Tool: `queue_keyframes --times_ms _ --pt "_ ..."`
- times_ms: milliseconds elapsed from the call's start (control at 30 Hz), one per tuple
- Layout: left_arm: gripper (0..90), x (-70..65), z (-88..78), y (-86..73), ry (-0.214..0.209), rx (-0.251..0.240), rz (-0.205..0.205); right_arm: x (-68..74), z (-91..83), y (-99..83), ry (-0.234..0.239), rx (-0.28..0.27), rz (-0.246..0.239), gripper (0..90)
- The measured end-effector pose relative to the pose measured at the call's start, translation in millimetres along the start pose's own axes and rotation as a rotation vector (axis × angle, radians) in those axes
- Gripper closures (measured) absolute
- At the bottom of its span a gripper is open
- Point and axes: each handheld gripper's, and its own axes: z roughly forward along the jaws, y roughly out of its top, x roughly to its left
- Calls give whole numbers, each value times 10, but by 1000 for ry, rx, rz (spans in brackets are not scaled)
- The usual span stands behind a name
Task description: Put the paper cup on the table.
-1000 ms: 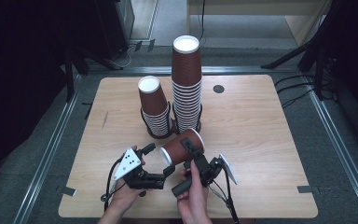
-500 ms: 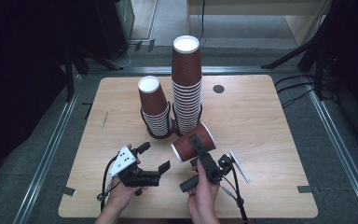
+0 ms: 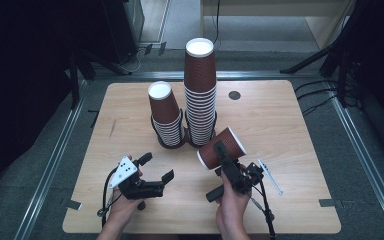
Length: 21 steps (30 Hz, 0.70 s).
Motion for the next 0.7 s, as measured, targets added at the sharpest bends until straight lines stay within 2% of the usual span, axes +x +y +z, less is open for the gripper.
queue_keyframes --times_ms 233,400,467,633,700 --pt "0 145 -83 -18 63 6 -19 3 -3 122 -15 -44 -81 143" --pt "0 333 -145 -62 114 2 -59 6 15 198 -23 -76 -197 142" --pt "0 400 -175 -78 128 -3 -74 14 20 231 -23 -91 -228 142" --pt "0 526 -251 -134 171 7 -62 -6 35 323 -37 -112 -294 140" --pt "0 579 -283 -165 183 11 -69 -23 52 368 -50 -127 -323 140"
